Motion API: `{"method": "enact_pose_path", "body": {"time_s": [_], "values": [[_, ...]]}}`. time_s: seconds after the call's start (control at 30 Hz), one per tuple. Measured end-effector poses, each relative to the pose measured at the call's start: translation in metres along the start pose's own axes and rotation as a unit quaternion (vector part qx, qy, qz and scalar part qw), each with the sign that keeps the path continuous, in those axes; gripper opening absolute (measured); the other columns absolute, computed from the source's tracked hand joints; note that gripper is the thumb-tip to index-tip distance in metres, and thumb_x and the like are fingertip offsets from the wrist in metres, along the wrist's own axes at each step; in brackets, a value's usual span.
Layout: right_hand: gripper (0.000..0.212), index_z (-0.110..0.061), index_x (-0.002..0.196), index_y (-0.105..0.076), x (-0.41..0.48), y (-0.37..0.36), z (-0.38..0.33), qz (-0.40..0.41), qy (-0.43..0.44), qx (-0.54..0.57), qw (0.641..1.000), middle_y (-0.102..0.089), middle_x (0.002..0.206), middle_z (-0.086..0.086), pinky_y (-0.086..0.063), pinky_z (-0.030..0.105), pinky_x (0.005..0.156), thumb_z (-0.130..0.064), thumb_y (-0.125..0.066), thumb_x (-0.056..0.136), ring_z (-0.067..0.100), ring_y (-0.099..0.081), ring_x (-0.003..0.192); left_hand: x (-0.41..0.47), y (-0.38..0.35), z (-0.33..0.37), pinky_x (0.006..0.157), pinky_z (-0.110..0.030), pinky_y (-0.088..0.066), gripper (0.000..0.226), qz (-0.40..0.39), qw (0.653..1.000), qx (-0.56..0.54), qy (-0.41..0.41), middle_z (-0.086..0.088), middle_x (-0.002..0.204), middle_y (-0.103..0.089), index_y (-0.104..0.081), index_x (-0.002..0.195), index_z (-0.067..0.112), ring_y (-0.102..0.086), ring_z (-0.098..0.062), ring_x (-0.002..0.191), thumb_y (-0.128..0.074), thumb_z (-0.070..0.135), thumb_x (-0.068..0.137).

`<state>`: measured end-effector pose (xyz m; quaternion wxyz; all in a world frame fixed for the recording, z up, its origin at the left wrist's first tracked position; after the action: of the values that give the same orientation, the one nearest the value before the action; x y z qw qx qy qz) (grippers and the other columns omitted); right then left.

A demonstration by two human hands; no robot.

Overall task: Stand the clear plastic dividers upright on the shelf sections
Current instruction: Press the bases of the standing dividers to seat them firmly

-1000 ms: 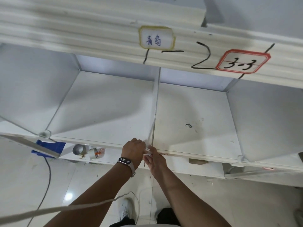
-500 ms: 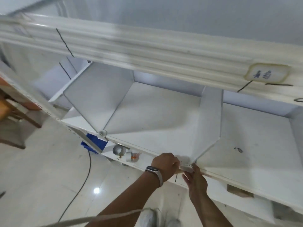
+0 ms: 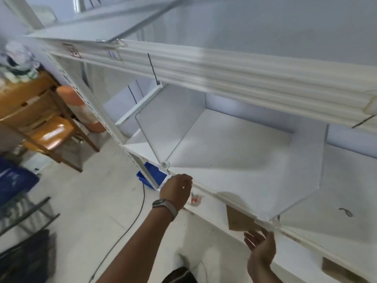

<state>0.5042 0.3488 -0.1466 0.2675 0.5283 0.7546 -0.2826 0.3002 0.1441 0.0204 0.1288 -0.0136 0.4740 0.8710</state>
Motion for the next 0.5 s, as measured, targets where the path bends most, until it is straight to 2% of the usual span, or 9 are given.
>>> {"method": "enact_pose_path", "body": {"time_s": [0.1, 0.17, 0.27, 0.37, 0.5], "values": [[0.03, -0.005, 0.111, -0.058, -0.014, -0.029, 0.022, -0.038, -0.023, -0.053, 0.998, -0.068, 0.066, 0.015, -0.049, 0.033, 0.06, -0.025, -0.04, 0.1, 0.019, -0.065, 0.044, 0.022, 0.037, -0.023, 0.059, -0.025, -0.045, 0.022, 0.036, 0.998, 0.018, 0.045, 0.009, 0.07, -0.063, -0.068, 0.085, 0.021, -0.062, -0.015, 0.07, -0.049, 0.026, 0.095], [0.026, -0.003, 0.108, -0.059, -0.022, -0.061, 0.034, -0.072, -0.045, -0.11, 0.99, -0.067, 0.067, 0.015, -0.049, 0.034, 0.062, -0.02, -0.04, 0.099, 0.022, -0.065, 0.046, 0.041, 0.059, -0.043, 0.055, -0.025, -0.034, 0.025, 0.065, 0.995, 0.018, 0.067, 0.013, 0.06, -0.049, -0.059, 0.075, 0.025, -0.051, -0.016, 0.063, -0.049, 0.037, 0.094], [0.026, -0.002, 0.103, -0.061, -0.032, -0.112, 0.051, -0.117, -0.071, -0.173, 0.975, -0.069, 0.075, 0.016, -0.049, 0.034, 0.062, -0.02, -0.043, 0.1, 0.029, -0.065, 0.06, 0.07, 0.079, -0.072, 0.059, -0.027, -0.036, 0.031, 0.064, 0.995, 0.039, 0.072, 0.009, 0.063, -0.052, -0.058, 0.072, 0.023, -0.053, -0.021, 0.068, -0.049, 0.046, 0.091], [0.025, -0.003, 0.104, -0.064, -0.045, -0.169, 0.063, -0.154, -0.064, -0.212, 0.963, -0.074, 0.077, 0.013, -0.05, 0.033, 0.063, -0.021, -0.046, 0.099, 0.028, -0.068, 0.064, 0.101, 0.091, -0.098, 0.054, -0.025, -0.038, 0.037, 0.055, 0.995, 0.067, 0.041, 0.012, 0.06, -0.055, -0.065, 0.073, 0.023, -0.061, -0.018, 0.068, -0.053, 0.056, 0.086], [0.028, -0.006, 0.105, -0.065, -0.064, -0.237, 0.071, -0.19, -0.067, -0.244, 0.949, -0.077, 0.083, 0.01, -0.049, 0.029, 0.062, -0.025, -0.045, 0.1, 0.024, -0.069, 0.066, 0.134, 0.093, -0.115, 0.058, -0.025, -0.041, 0.042, -0.004, 0.993, 0.113, -0.013, 0.011, 0.081, -0.069, -0.066, 0.086, 0.029, -0.06, -0.013, 0.072, -0.056, 0.068, 0.078]]}}
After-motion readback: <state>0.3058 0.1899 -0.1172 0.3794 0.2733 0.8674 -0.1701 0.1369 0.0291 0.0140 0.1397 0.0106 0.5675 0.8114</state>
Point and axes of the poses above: each hand's wrist, its own x-axis towards the middle knuckle, its own y-axis out of the back of the hand, z = x × y, the point moved 4 cm from there along x, towards the middle knuckle
